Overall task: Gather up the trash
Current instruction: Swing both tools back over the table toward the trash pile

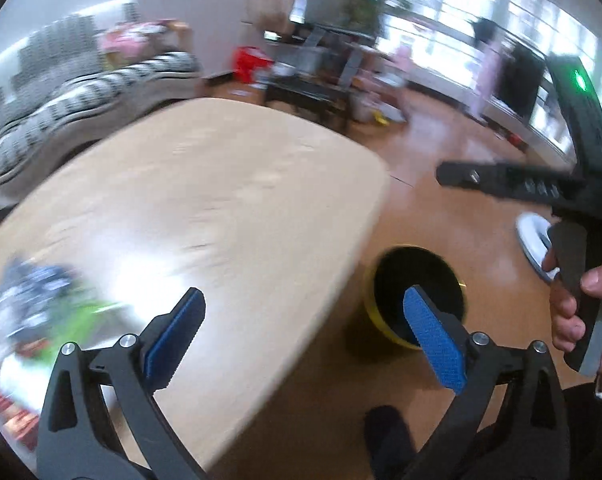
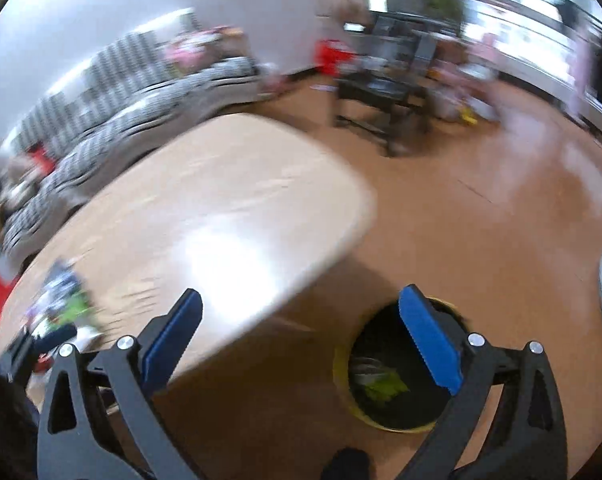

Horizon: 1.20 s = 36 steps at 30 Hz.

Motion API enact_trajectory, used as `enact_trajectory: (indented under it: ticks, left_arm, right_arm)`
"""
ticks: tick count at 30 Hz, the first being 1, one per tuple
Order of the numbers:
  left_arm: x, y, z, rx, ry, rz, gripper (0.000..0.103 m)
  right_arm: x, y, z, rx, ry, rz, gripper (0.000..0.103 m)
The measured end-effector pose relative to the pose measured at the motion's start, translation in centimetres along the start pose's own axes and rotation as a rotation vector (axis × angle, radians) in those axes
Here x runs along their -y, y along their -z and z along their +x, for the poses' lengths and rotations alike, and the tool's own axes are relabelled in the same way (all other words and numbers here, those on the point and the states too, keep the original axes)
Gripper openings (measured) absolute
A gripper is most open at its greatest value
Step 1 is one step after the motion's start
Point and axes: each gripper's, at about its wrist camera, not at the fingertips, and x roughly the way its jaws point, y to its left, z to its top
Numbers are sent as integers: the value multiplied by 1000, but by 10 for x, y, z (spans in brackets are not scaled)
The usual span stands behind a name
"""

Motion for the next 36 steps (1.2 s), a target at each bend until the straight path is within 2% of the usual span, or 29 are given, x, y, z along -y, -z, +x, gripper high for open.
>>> enact_trajectory:
  ticks: [5,10,13,16,19,23,26,31,36]
  left_arm:
    - [-95,28,-62,49,-155,-135,96]
    - [-181,76,-107,31,-303,-294,96]
    - [-213,104,-134,32,-354,-354,96]
    - [-232,123,-147,23,-376,-397,96]
    - [-245,145,-155,-2,-423,-400,96]
    - [-253,162,-150,-41,-413,-395,96]
    - [-255,165,-140,-62,-399,-379,96]
    - [-260,168,-105,-149,-405,-375,96]
    - [-264,165,-90,-106,-382,-396,96]
  right_arm:
    - [-95,5,13,-42,-178,-119,95]
    - [-175,14,30,-81,-242,-248,95]
    - [-211,24,42,-117,-277,-292,95]
    - [-229,32,50,-134,-290,-326,96]
    - [-240,41,54,-155,-295,-348,96]
    - [-247,43,60,-167,-300,-353,96]
    - [-248,42,64,-181,-305,-349,95]
    - [-253,46,76,-202,-270,-378,95]
    - [-256,47,94,-234,-265,-376,95]
